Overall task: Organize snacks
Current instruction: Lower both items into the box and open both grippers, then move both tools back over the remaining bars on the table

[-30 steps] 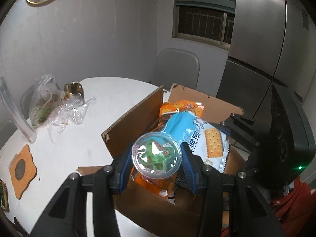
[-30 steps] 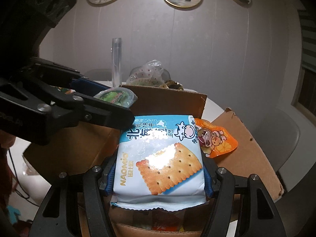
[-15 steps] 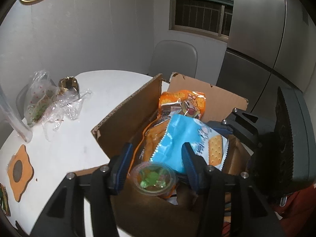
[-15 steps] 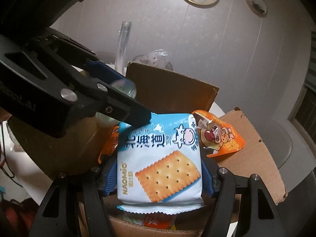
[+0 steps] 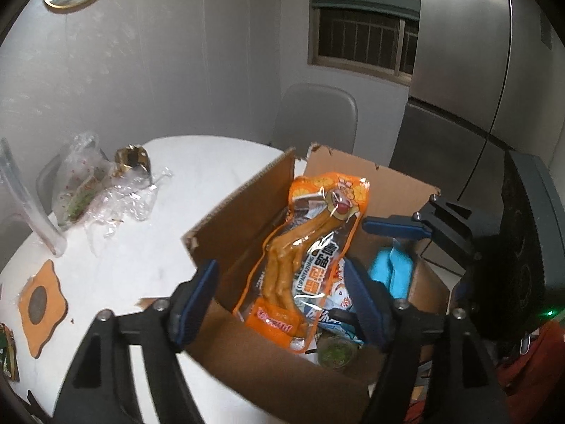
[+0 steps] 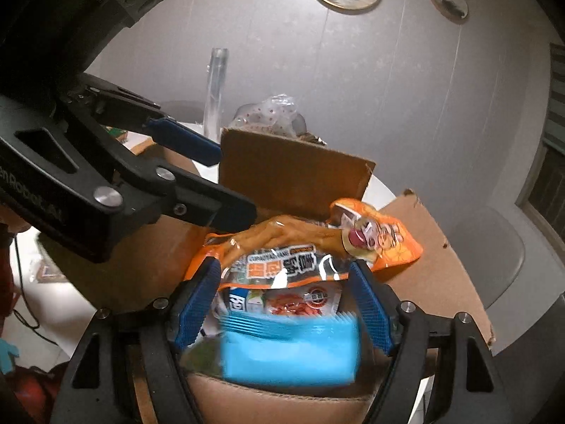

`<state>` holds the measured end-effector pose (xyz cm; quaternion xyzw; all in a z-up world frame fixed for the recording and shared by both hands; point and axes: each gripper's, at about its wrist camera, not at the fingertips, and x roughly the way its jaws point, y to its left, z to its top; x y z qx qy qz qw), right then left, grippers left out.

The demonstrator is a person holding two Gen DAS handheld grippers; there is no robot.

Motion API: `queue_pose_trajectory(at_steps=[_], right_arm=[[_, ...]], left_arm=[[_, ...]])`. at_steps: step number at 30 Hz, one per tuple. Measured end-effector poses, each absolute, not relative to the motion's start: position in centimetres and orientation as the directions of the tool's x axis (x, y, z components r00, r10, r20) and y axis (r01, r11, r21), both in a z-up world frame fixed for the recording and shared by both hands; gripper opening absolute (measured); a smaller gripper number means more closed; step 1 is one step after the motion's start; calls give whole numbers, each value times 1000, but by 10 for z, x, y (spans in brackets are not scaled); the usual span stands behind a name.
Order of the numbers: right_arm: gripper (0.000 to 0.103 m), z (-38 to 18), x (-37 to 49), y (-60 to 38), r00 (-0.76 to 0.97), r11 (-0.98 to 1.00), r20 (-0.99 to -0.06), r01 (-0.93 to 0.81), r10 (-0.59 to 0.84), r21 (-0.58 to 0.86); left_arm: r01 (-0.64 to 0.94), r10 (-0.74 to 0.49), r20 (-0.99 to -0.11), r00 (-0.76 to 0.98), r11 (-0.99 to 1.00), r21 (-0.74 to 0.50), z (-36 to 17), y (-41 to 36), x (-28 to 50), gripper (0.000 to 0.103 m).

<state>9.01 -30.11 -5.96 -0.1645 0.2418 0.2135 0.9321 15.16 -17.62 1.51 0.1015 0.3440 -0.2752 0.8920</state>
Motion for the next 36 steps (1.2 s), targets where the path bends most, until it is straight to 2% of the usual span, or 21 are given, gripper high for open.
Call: queue_pose_trajectory(at_steps=[9, 14, 19, 26, 36], right_arm=[[72, -29, 59, -280, 817, 843, -458, -489, 351, -226], [72, -10, 22, -254, 800, 805, -406, -554, 442, -213], [72, -7, -10, -216, 741, 732, -406, -647, 535, -215], [72, -40, -27, -149, 630, 634, -489, -751, 603, -185], [72, -146, 2, -92, 516, 674, -667, -738, 537, -28]], left_arm=[[490, -380, -594, 709, 871, 27, 45, -131, 104, 74], [407, -312, -562, 766, 912, 48, 50, -83, 69, 76], [322, -233, -557, 797, 944, 67, 39, -34, 44, 77], [228, -162, -622, 766, 973, 28, -15, 37, 25, 77], [170, -151, -747, 648, 984, -51, -111, 94, 27, 77]])
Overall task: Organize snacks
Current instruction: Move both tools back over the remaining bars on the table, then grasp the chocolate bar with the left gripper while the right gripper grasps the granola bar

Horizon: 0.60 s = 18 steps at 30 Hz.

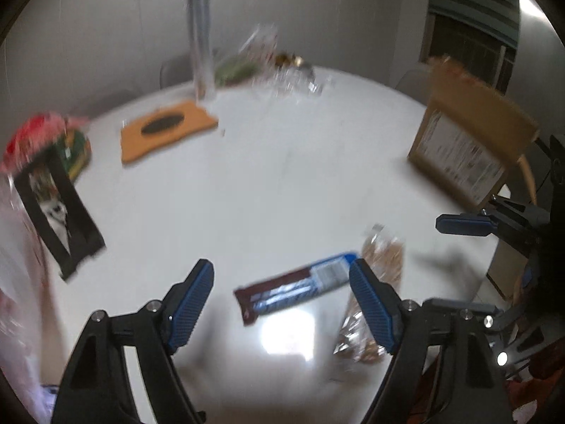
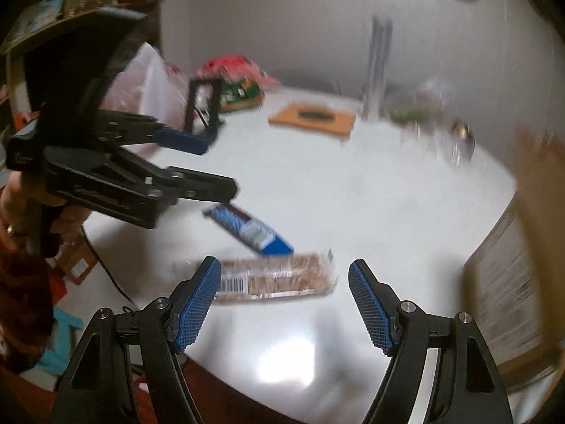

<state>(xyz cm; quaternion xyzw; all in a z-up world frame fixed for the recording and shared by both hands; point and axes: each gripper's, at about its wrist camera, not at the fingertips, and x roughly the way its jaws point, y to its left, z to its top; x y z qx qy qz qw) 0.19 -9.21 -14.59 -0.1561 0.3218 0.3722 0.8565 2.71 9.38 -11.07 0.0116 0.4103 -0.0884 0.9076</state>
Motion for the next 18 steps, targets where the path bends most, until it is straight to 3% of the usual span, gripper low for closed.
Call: queue_pose_trajectory(at_steps=[6, 13, 18], right_arm=[[72, -173, 24, -88, 521, 730, -701, -683, 487, -1], [73, -174, 33, -91, 521, 740, -710, -672, 474, 1], [74, -173, 45, -95, 512, 749, -721, -663, 467, 13]], left_arm=[[192, -184, -762, 621, 978, -79, -132, 91, 43, 70], [259, -258, -763, 593, 958, -122, -140, 82, 58, 54], [283, -285, -763, 580, 949, -139, -140, 86, 52, 53]])
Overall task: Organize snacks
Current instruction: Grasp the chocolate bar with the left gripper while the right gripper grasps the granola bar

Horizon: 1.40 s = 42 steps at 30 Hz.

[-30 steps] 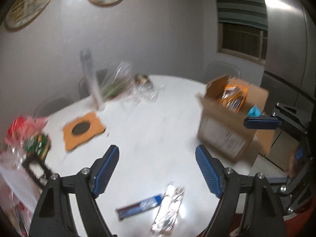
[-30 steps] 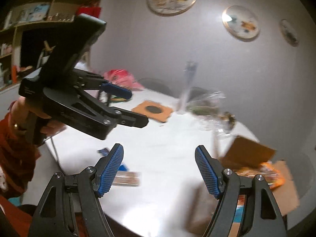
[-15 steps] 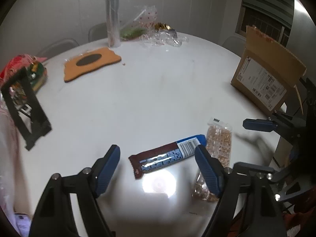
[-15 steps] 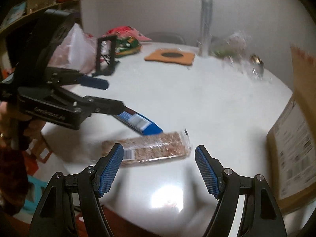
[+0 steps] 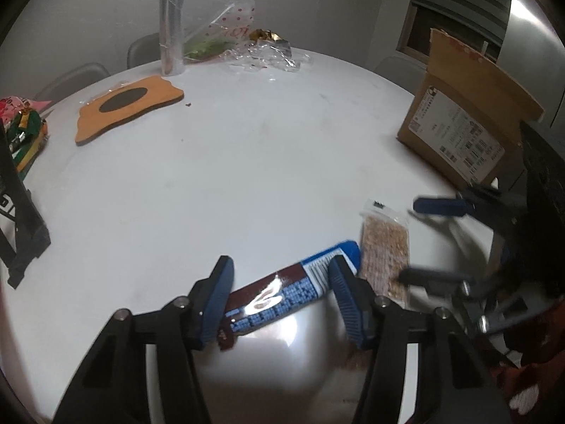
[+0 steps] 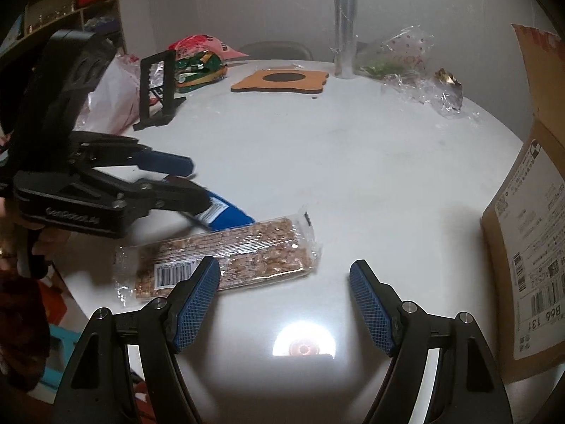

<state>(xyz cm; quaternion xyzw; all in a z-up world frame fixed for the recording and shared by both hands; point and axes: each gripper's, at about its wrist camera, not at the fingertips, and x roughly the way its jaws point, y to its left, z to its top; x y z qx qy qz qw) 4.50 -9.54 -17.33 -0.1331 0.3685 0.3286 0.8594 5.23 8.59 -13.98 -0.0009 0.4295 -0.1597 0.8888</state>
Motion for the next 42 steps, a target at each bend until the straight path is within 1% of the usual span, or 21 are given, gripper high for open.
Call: queue_pose_trajectory(at_steps=[9, 11, 12, 13, 15, 18, 22, 25, 28, 31, 35, 42], right_arm=[[74, -171, 63, -108, 551, 782, -720, -623, 423, -18], [74, -171, 66, -107, 556, 784, -719, -621, 417, -25], [74, -170, 67, -106, 560, 785, -718, -619, 414, -31], [74, -170, 68, -105, 564, 786, -717, -617, 410, -36], [74, -170, 69, -102, 568, 791, -718, -611, 404, -38], [74, -166, 66, -98, 574, 798, -710, -602, 408, -27], [74, -163, 50, -90, 509, 782, -710, -616, 486, 93], [74, -169, 38, -78, 486, 787, -724, -604, 489, 126], [74, -173, 31, -68, 476, 784, -719, -602, 506, 153], [75, -174, 30, -58, 492, 791, -718, -596, 492, 134], [75, -175, 33, -43, 508, 793, -723, -602, 469, 92], [74, -177, 36, -24, 540, 784, -733, -621, 413, -16]], left_arm=[[297, -302, -767, 567, 943, -152, -143, 91, 29, 53], [289, -263, -768, 584, 951, -106, -144, 88, 24, 45], [283, -245, -769, 591, 955, -87, -144, 87, 23, 38], [280, -239, -769, 593, 957, -81, -144, 87, 23, 32], [280, -251, -766, 592, 955, -97, -144, 88, 21, 23], [261, -245, -758, 604, 960, -102, -144, 90, 17, 18], [198, -200, -752, 627, 976, -95, -145, 94, 10, 17], [179, -201, -747, 634, 978, -111, -145, 98, 5, 17], [176, -211, -743, 635, 976, -127, -145, 100, 4, 17], [170, -219, -739, 637, 975, -142, -145, 103, 3, 17], [142, -191, -739, 646, 981, -129, -145, 105, 4, 17], [134, -189, -737, 649, 982, -134, -146, 107, 6, 17]])
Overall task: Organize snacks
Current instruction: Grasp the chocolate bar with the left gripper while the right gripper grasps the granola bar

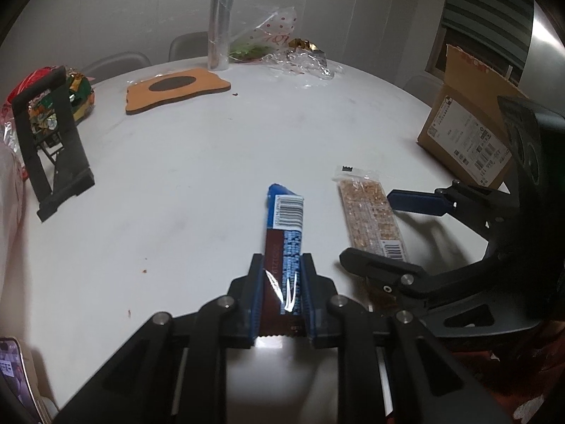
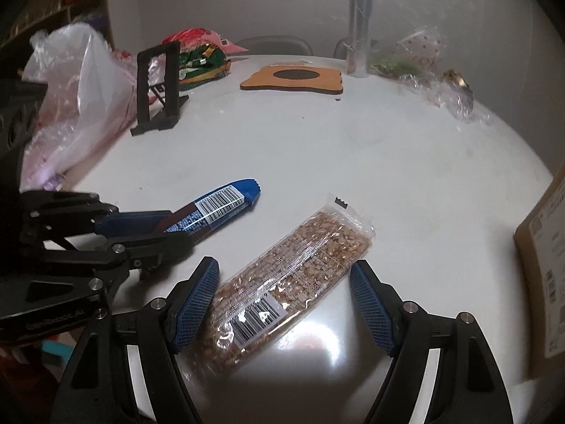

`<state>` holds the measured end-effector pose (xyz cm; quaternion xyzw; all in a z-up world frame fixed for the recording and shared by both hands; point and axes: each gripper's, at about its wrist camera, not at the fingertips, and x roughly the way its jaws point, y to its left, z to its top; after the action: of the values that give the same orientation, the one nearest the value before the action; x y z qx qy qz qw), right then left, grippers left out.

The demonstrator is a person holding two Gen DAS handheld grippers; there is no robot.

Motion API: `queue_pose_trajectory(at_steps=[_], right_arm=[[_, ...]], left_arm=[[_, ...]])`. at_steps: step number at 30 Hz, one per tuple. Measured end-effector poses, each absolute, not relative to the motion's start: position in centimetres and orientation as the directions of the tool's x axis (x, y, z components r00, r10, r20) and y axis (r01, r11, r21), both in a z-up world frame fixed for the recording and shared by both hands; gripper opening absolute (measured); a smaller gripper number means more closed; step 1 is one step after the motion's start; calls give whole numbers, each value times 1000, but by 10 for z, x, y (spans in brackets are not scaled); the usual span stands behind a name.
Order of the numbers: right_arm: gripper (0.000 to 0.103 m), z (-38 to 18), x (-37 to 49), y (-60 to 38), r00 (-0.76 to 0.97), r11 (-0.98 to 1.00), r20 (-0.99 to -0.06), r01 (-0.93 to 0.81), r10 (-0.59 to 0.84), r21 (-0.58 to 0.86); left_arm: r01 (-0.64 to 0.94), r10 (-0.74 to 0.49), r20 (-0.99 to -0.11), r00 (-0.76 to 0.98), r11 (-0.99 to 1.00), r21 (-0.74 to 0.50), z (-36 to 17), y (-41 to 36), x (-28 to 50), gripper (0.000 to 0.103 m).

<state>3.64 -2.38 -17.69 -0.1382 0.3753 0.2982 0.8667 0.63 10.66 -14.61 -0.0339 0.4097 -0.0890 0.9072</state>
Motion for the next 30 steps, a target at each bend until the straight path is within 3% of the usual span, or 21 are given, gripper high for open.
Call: queue_pose_trajectory(at_steps=[12, 15, 20, 30], right_arm=[[74, -175, 36, -72, 570, 803, -751, -589, 333, -91], [65, -176, 36, -80, 552, 800, -747, -599, 371, -45], [38, -176, 34, -75, 557, 789, -725, -613, 404, -31], [37, -173, 38, -76, 572, 794, -717, -607, 399, -43]], left_arm=[[129, -180, -736, 653, 984, -125, -147, 104, 10, 18], [122, -171, -736, 655, 985, -120, -147, 103, 12, 18], [103, -141, -738, 660, 990, -97, -147, 100, 16, 18], [87, -121, -739, 663, 993, -84, -147, 98, 19, 16]])
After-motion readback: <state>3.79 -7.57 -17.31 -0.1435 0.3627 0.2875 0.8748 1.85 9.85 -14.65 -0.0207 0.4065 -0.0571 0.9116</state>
